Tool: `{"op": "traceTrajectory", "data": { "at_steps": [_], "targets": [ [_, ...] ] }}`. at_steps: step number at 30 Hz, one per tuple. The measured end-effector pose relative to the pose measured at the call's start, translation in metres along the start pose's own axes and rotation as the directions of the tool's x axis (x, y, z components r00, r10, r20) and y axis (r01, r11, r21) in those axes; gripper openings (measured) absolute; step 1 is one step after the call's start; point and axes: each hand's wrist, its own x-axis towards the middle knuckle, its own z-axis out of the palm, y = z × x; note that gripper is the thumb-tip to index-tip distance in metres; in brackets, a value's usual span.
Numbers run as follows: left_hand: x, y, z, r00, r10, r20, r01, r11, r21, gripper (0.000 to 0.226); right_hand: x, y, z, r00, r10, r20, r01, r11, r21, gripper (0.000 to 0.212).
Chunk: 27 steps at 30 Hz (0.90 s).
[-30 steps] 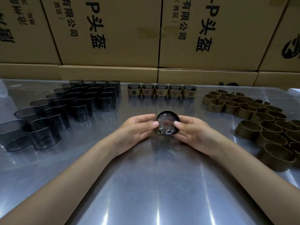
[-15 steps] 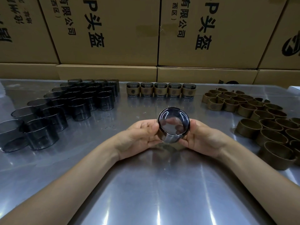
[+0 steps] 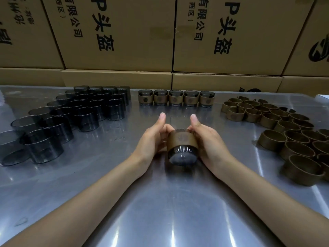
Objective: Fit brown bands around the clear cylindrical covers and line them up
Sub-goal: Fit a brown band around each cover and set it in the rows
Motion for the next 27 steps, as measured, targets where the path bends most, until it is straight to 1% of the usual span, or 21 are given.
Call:
{"op": "traceTrajectory", "data": {
  "at_steps": [2,4,7,10,12,13,15,17,19,20,22,24,25,27],
  "targets": [
    [0.0,-0.003,0.003,0.99,0.126,-0.068,-0.122,0.991,0.058,0.051,-0.003,0.002,0.006,0.992,-0.103,-0.068,0.097,0.991,-0.091,0.041],
    [0.001,-0.004,0.003,0.969,0.227,-0.101,-0.217,0.97,0.107,0.047,-0.004,0.005,0.007,0.975,-0.199,-0.1,0.178,0.966,-0.185,0.043],
    [0.002,-0.006,0.002,0.946,0.314,-0.077,-0.292,0.933,0.211,0.041,-0.004,0.005,0.008,0.933,-0.348,-0.085,0.318,0.913,-0.254,0.039],
    [0.004,-0.009,-0.004,0.921,0.384,-0.062,-0.33,0.856,0.398,0.026,-0.002,0.009,0.003,0.908,-0.416,-0.04,0.373,0.85,-0.373,0.031],
    [0.005,-0.01,-0.009,0.919,0.392,-0.035,-0.327,0.811,0.484,0.014,0.0,0.01,-0.001,0.909,-0.416,-0.026,0.356,0.808,-0.469,0.023],
    [0.006,-0.011,-0.011,0.924,0.383,-0.02,-0.317,0.792,0.521,0.013,0.002,0.01,-0.002,0.914,-0.405,-0.012,0.347,0.798,-0.493,0.019],
    [0.007,-0.013,-0.015,0.937,0.35,-0.015,-0.28,0.772,0.571,0.017,0.004,0.012,-0.004,0.922,-0.386,0.019,0.339,0.784,-0.52,0.015],
    [0.007,-0.013,-0.017,0.948,0.315,-0.038,-0.238,0.784,0.574,0.021,0.005,0.014,-0.004,0.922,-0.387,0.027,0.341,0.774,-0.534,0.014],
    [0.009,-0.014,-0.018,0.95,0.309,-0.041,-0.232,0.789,0.57,0.025,0.007,0.017,-0.004,0.927,-0.375,0.026,0.333,0.786,-0.521,0.008],
    [0.01,-0.015,-0.019,0.949,0.312,-0.039,-0.235,0.787,0.57,0.027,0.008,0.018,-0.004,0.936,-0.35,0.015,0.31,0.805,-0.506,0.009],
    [0.013,-0.018,-0.021,0.948,0.315,-0.052,-0.23,0.786,0.574,0.028,0.01,0.019,-0.004,0.961,-0.273,-0.037,0.226,0.859,-0.46,0.023],
    [0.019,-0.021,-0.026,0.944,0.313,-0.103,-0.206,0.804,0.558,0.031,0.011,0.019,-0.004,0.973,-0.212,-0.091,0.156,0.895,-0.418,0.031],
    [0.024,-0.023,-0.031,0.941,0.306,-0.146,-0.188,0.829,0.527,0.037,0.011,0.019,-0.004,0.974,-0.202,-0.1,0.143,0.897,-0.418,0.03],
    [0.036,-0.024,-0.045,0.933,0.262,-0.246,-0.134,0.889,0.437,0.056,0.011,0.018,-0.003,0.976,-0.192,-0.099,0.131,0.89,-0.436,0.026]
  ]
}}
